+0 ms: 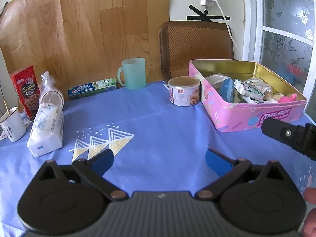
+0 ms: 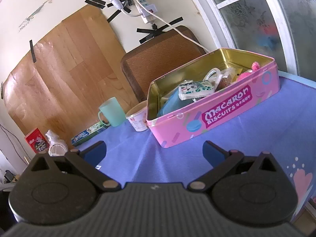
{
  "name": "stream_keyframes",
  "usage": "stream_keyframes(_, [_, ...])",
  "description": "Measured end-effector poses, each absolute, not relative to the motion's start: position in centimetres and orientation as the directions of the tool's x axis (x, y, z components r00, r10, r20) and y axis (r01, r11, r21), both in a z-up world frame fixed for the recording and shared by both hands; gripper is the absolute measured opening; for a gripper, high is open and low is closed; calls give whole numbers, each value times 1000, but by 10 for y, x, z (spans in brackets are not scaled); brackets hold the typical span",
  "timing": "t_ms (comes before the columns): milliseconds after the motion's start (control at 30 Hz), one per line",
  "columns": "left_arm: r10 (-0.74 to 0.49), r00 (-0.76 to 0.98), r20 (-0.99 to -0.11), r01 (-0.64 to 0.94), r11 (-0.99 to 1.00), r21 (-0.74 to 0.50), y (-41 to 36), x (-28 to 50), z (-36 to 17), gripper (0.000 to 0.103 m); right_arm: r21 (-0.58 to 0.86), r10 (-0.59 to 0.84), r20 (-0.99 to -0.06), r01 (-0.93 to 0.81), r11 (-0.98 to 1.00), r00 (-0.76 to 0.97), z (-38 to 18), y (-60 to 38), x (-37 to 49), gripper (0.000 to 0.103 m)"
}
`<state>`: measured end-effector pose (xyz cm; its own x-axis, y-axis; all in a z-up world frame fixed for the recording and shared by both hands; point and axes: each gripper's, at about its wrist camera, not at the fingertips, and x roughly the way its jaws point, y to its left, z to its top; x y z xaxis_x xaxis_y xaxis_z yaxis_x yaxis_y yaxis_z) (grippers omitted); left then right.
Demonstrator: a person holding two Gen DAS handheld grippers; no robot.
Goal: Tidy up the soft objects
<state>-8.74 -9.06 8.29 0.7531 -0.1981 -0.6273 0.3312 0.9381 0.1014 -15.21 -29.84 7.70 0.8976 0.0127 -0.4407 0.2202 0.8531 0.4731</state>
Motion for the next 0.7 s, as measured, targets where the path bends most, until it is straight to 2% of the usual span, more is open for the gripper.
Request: stream_keyframes(700, [-213,707,-674,349,934,71,-93,-81,74,103,475,13,-446,224,851,895,75,-299,-152,103])
